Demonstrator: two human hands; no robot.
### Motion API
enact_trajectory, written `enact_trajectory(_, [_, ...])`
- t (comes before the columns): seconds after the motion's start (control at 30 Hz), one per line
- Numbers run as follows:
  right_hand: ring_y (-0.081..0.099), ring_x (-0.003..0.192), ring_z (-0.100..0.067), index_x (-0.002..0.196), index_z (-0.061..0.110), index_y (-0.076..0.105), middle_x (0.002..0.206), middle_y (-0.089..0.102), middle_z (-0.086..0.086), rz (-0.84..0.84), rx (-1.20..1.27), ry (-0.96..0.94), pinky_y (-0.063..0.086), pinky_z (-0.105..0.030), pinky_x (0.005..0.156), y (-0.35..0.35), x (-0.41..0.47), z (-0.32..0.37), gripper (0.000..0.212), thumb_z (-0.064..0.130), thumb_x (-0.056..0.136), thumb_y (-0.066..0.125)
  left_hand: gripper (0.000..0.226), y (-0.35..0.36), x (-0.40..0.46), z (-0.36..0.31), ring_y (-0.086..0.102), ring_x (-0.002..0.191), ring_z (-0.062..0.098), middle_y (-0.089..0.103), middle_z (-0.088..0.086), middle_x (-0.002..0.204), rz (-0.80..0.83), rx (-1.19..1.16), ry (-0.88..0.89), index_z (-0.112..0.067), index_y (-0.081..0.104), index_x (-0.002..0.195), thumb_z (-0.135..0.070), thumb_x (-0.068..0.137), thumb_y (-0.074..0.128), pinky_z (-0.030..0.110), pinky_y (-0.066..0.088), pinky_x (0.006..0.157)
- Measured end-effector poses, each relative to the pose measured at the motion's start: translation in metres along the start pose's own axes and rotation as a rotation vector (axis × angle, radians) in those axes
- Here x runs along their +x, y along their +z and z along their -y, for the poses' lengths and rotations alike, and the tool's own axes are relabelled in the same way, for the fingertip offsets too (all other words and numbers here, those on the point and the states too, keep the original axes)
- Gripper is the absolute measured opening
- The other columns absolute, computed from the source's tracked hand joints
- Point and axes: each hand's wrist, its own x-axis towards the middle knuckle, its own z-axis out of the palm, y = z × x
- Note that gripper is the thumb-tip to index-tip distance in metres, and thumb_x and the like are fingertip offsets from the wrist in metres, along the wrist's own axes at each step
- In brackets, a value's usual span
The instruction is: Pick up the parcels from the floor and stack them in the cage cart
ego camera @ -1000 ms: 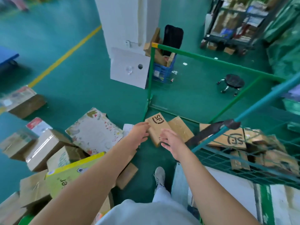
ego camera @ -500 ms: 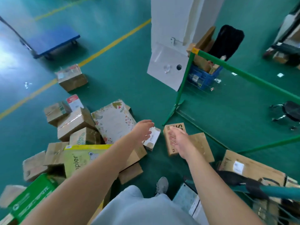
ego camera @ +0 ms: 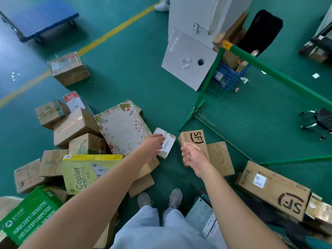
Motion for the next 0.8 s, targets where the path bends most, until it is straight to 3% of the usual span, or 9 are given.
enact_trajectory(0.13, [0.062,0.117,-0.018,0.128,0.022,0.06,0.125,0.066,-0.001,-0.073,0.034,0.068,0.051,-0.03,0.086,-0.013,0.022,-0.012,0.025,0.033,0.106,0.056,0.03,0.006,0.035,0.0,0.059,0.083,0.012,0.061,-0.003,0.098,0.02,0.018,-0.053,-0.02,0.062,0.133,-0.019,0.104,0.057,0.024,0.052,0.073])
enact_trajectory(0.27, [0.062,0.119,-0.02,0.126,0.021,0.061,0.125,0.067,-0.004,-0.152,0.074,0.102,0.051,-0.032,0.092,-0.026,0.05,-0.025,0.023,0.031,0.106,0.055,0.03,0.011,0.072,-0.001,0.057,0.082,0.008,0.057,-0.006,0.097,0.118,0.101,-0.082,-0.019,0.057,0.136,-0.012,0.107,0.049,0.022,0.047,0.07])
enact_trajectory(0.4, [0.062,0.119,-0.02,0.127,0.021,0.06,0.126,0.066,-0.003,-0.183,0.094,0.122,0.051,-0.032,0.092,-0.023,0.069,-0.029,0.024,0.031,0.107,0.054,0.035,0.004,0.1,-0.008,0.062,0.105,0.022,0.059,0.007,0.124,0.159,0.18,-0.042,-0.01,0.054,0.142,-0.01,0.107,0.048,0.028,0.05,0.079])
enact_trajectory(0.43, [0.061,0.119,-0.02,0.129,0.021,0.06,0.126,0.066,-0.003,-0.186,0.097,0.123,0.051,-0.032,0.093,-0.02,0.072,-0.028,0.025,0.03,0.107,0.053,0.036,0.003,0.105,-0.011,0.062,0.103,0.02,0.057,0.006,0.126,0.151,0.182,-0.053,-0.013,0.054,0.143,-0.012,0.107,0.049,0.027,0.051,0.077])
enact_trajectory(0.47, [0.061,0.119,-0.019,0.13,0.021,0.06,0.126,0.066,-0.003,-0.185,0.096,0.122,0.051,-0.033,0.095,-0.017,0.074,-0.027,0.026,0.03,0.107,0.053,0.036,0.001,0.109,-0.014,0.061,0.099,0.017,0.058,0.003,0.123,0.144,0.178,-0.064,-0.017,0.055,0.142,-0.014,0.107,0.049,0.027,0.052,0.077])
enact_trajectory(0.6, [0.061,0.119,-0.019,0.135,0.02,0.058,0.127,0.065,-0.002,-0.182,0.096,0.119,0.051,-0.034,0.097,-0.008,0.092,-0.019,0.03,0.03,0.107,0.054,0.039,0.005,0.139,-0.026,0.062,0.1,0.019,0.063,0.005,0.122,0.143,0.196,-0.038,-0.022,0.057,0.142,-0.022,0.103,0.056,0.039,0.054,0.102])
enact_trajectory(0.73, [0.061,0.122,-0.022,0.135,0.017,0.058,0.128,0.066,-0.004,-0.185,0.16,0.144,0.051,-0.036,0.101,-0.016,0.119,-0.024,0.031,0.028,0.105,0.058,0.04,0.02,0.171,-0.041,0.058,0.088,0.017,0.059,0.003,0.099,0.162,0.251,-0.031,-0.019,0.053,0.146,-0.018,0.106,0.052,0.032,0.052,0.095])
enact_trajectory(0.8, [0.062,0.12,-0.022,0.131,0.015,0.058,0.127,0.066,-0.005,-0.187,0.196,0.171,0.051,-0.036,0.1,-0.027,0.144,-0.031,0.029,0.027,0.104,0.06,0.039,0.036,0.199,-0.048,0.058,0.093,0.019,0.057,0.0,0.099,0.165,0.296,-0.033,-0.02,0.054,0.145,-0.018,0.106,0.052,0.032,0.052,0.097])
